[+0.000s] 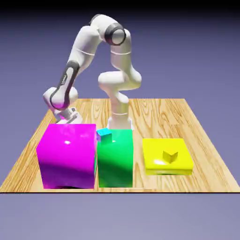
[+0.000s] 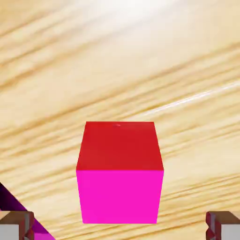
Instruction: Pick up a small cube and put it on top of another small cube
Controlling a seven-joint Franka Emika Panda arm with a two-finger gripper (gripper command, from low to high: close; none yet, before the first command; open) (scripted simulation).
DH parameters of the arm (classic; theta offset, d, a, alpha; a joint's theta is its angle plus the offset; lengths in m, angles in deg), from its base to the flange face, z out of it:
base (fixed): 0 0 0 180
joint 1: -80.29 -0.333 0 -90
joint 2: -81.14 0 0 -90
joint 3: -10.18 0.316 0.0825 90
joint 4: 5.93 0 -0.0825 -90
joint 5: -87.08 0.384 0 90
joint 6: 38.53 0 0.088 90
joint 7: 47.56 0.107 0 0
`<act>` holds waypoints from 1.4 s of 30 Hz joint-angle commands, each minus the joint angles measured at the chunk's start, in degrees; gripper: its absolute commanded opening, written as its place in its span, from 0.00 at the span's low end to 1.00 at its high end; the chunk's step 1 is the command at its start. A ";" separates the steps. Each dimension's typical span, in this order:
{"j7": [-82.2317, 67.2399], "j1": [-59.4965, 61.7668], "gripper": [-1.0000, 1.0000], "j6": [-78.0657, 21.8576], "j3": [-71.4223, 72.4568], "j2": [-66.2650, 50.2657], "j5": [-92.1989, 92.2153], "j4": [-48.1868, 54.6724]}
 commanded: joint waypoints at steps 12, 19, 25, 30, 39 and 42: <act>-5.24 3.18 0.00 -0.11 6.85 -6.28 8.50 0.75; 2.12 0.21 0.00 1.76 -3.39 2.24 -8.55 2.93; 2.14 7.58 0.00 7.78 -12.26 1.54 -23.50 9.67; -7.00 9.45 0.00 2.04 -7.31 2.35 -35.96 13.83; -22.12 7.20 0.00 -8.24 6.64 5.79 -58.38 22.21; -27.07 5.72 0.00 -11.58 11.91 7.16 -65.86 25.04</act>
